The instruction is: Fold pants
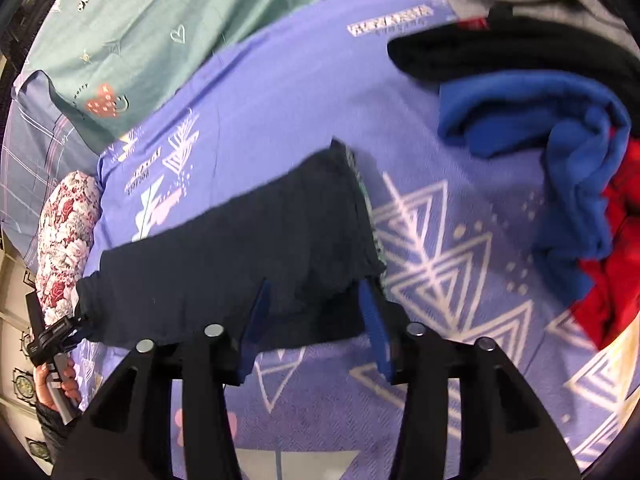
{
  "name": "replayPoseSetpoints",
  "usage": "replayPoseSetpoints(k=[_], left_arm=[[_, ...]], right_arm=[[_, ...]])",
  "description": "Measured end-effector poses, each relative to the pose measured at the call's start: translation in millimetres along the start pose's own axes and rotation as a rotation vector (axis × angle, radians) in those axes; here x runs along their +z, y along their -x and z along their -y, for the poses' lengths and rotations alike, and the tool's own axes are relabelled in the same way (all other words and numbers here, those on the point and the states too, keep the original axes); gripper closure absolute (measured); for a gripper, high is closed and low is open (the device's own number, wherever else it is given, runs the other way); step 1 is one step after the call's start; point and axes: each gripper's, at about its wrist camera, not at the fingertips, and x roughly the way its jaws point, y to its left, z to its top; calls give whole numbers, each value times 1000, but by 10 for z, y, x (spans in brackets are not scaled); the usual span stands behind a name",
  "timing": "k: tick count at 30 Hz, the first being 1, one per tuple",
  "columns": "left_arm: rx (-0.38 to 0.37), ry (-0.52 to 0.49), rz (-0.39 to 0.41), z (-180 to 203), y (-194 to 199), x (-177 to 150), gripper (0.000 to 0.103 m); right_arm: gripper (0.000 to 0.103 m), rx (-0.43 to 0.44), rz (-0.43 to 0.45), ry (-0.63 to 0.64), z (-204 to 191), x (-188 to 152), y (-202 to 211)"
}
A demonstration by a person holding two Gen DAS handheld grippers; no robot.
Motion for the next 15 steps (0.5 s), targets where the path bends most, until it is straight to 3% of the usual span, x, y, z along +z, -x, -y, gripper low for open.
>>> replayPoseSetpoints(k=[6, 11, 15], left_arm=[[-51, 105, 32, -309, 313, -72, 18], [1, 230, 99, -811, 624, -99, 18], [41, 289, 107, -1081, 660, -57, 20]], right_arm=[[56, 1, -14, -87, 132, 109, -153], [56, 9, -7, -109, 142, 133, -183], [56, 2, -6, -103, 140, 140, -182]])
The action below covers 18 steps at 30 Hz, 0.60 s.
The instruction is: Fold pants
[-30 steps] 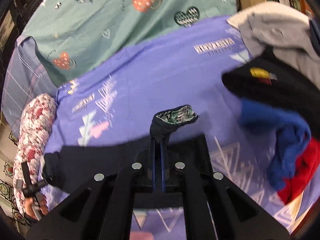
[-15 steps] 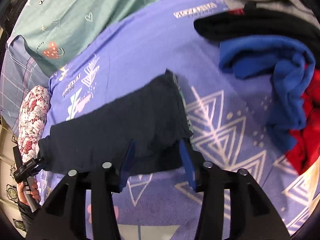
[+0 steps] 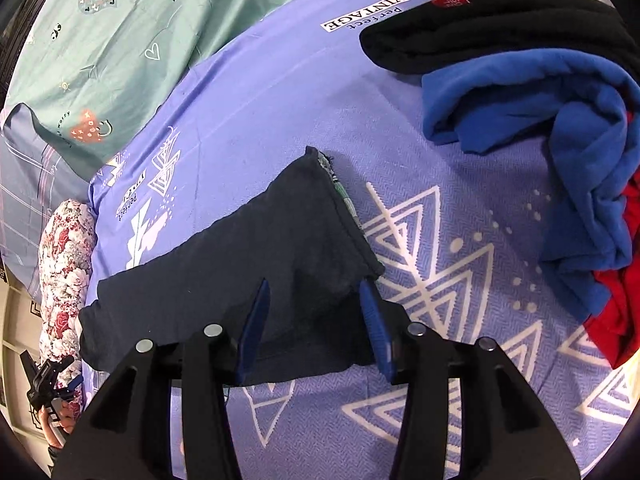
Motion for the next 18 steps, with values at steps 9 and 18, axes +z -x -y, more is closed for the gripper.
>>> replayPoseSetpoints(k=[9, 18], left_arm=[[-46, -1, -72, 49, -325, 109, 58], [-44, 13, -61, 98, -395, 325, 72]], right_arm=[[56, -24, 10, 13, -57, 2, 0], [56, -42, 15, 14, -103, 21, -44]])
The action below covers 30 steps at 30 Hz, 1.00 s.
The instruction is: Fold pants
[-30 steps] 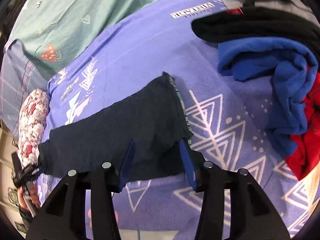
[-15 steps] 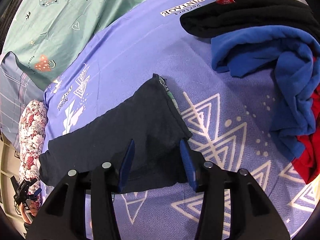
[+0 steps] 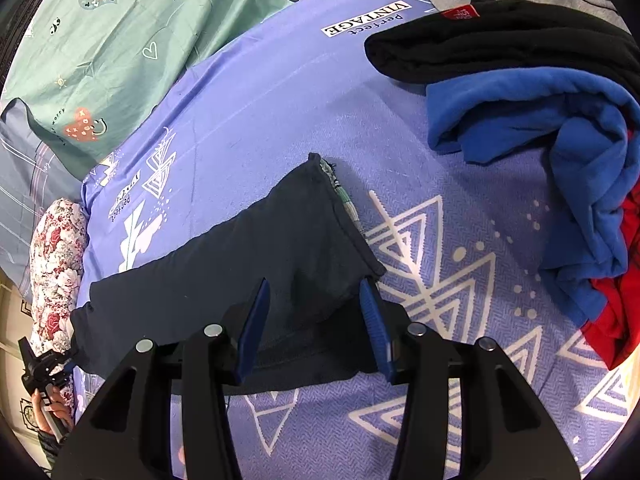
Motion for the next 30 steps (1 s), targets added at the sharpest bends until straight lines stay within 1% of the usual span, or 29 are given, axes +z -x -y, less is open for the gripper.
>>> replayPoseSetpoints(k=[2, 4, 6, 7, 10, 11, 14, 15, 16, 17, 18, 19, 21, 22, 27, 30], left_arm=[[5, -6, 0, 11, -25, 27, 72], [7, -11, 3, 32, -39, 52, 73], [7, -23, 15, 84, -33, 79, 78], [7, -30, 20, 99, -20, 83, 78], [2, -56, 37, 186, 11, 113, 78], [-3, -57, 36, 200, 7, 116, 78], [-9, -50, 23, 207, -40, 100, 64], [-6, -49, 23, 202, -53, 91, 65], [1, -49, 25, 201, -63, 83, 66], [13, -52, 29, 193, -72, 85, 81], [25, -56, 35, 185, -80, 96, 92], [31, -57, 37, 178, -81, 103, 92], [50, -65, 53, 172, -56, 122, 93], [55, -76, 60, 186, -35, 132, 93], [32, -99, 86, 226, 135, 278, 93], [54, -126, 83, 238, 143, 320, 93]], right_arm=[[57, -16, -1, 15, -30, 9, -26], [65, -33, 13, 32, -68, 16, -24], [69, -41, 20, 39, -86, 26, -22], [72, -43, 21, 45, -98, 31, -22], [72, -40, 17, 61, -124, 26, -29], [72, -36, 14, 61, -128, 22, -35], [71, -34, 3, 60, -140, 7, -70], [71, -34, 1, 60, -140, 5, -78], [71, -35, 0, 59, -139, 4, -85], [71, -35, -1, 59, -145, 2, -88], [72, -36, -1, 59, -147, 4, -91], [81, -38, 0, 60, -149, 8, -93], [93, -46, 12, 60, -143, 30, -85], [95, -40, 19, 53, -137, 40, -69], [97, 1, 62, 64, -206, 60, 141], [97, 10, 62, 74, -228, 11, 261]])
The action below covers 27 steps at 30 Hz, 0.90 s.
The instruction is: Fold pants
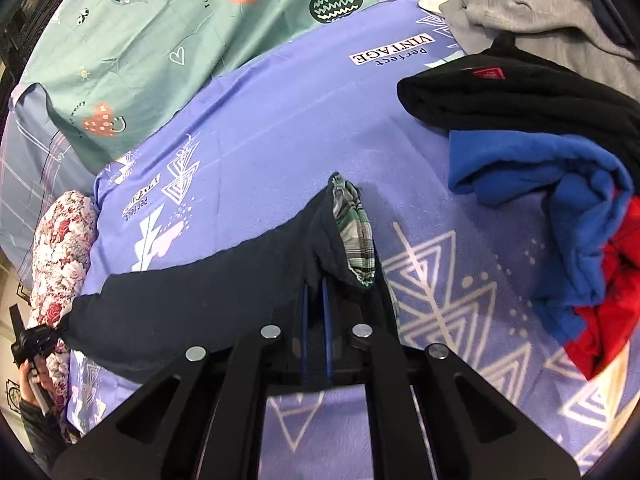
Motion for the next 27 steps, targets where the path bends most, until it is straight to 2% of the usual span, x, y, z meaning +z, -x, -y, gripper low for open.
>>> replayPoseSetpoints(k=[7, 11, 13, 14, 15, 17, 19, 24, 27], left_arm=[[51, -2, -61, -165, -300, -168, 89], [62, -10, -68, -175, -310, -209, 81], [57, -18, -71, -160, -235, -203, 70], [78, -20, -65, -157, -169, -199, 48], [124, -22, -36, -158, -83, -199, 32], [172, -43, 30, -151, 79, -210, 30], [174, -60, 54, -123, 204, -224, 30], [125, -105, 75, 60, 358, -297, 30], [73, -148, 75, 239, 319, -335, 28]], right_arm=[[100, -41, -98, -25, 248, -394, -134], [96, -24, -101, -32, 258, -377, -117], [95, -19, -84, -27, 245, -301, -49], [95, -23, -72, -20, 234, -272, -23], [93, -38, -49, -8, 215, -226, 14], [87, -52, -28, 6, 191, -170, 22], [85, -49, -37, 8, 168, -138, -36], [85, -53, -70, 10, 147, -153, -181], [94, -46, -93, 43, 91, -176, -212]])
